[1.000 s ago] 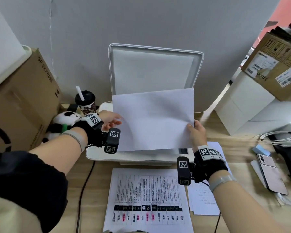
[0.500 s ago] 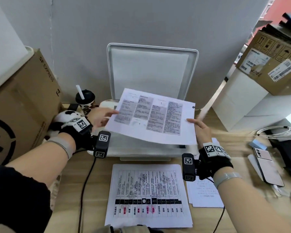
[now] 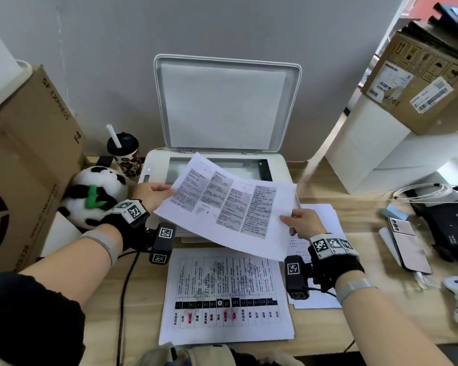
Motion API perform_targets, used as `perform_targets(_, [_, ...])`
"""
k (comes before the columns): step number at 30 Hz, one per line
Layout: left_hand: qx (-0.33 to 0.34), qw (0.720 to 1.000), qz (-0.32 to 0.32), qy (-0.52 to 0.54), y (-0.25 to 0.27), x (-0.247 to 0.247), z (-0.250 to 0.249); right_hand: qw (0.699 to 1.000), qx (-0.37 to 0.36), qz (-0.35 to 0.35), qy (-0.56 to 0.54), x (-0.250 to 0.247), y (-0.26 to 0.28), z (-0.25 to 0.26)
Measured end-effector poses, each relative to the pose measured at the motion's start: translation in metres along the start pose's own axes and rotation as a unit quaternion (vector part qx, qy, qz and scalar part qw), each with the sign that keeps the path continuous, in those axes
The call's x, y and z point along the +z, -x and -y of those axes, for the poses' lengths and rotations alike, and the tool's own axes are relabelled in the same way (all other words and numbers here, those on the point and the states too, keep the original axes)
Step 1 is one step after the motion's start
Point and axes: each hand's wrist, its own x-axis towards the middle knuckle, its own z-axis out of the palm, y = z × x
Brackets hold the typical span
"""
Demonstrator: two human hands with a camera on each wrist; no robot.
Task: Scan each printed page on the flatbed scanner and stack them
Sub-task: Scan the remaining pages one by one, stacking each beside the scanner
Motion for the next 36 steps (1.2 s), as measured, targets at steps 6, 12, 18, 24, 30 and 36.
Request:
perform_targets(6, [-0.064,0.981,0.079,0.163,0.020,0.025,-0.015,0.974,0.047,-0.085,-0.203,-0.014,0.002,-0.031])
perform_targets(12, [-0.114,0.922,0.371,0.016,0.047,0.048,-0.019,0.847,0.153,-0.244,-0.446,-0.026,0.007,-0.074])
perform_targets(18, [-0.147,0.875,0.457,-0.065,0.064,0.082,0.011,0.846,0.275,-0.239,-0.389,-0.022,0.021,-0.136])
perform_targets(24, [-0.199,0.890,0.409,-0.041,0.073,0.099,0.043,0.867,0.327,-0.164,-0.338,-0.005,0.036,-0.183])
perform_targets(30, [-0.226,0.912,0.340,-0.025,0.071,0.104,0.071,0.841,0.360,-0.165,-0.369,0.003,0.050,-0.195])
perform_targets(36, [-0.238,0.928,0.287,-0.014,0.069,0.103,0.081,0.823,0.392,-0.257,-0.321,0.010,0.067,-0.184])
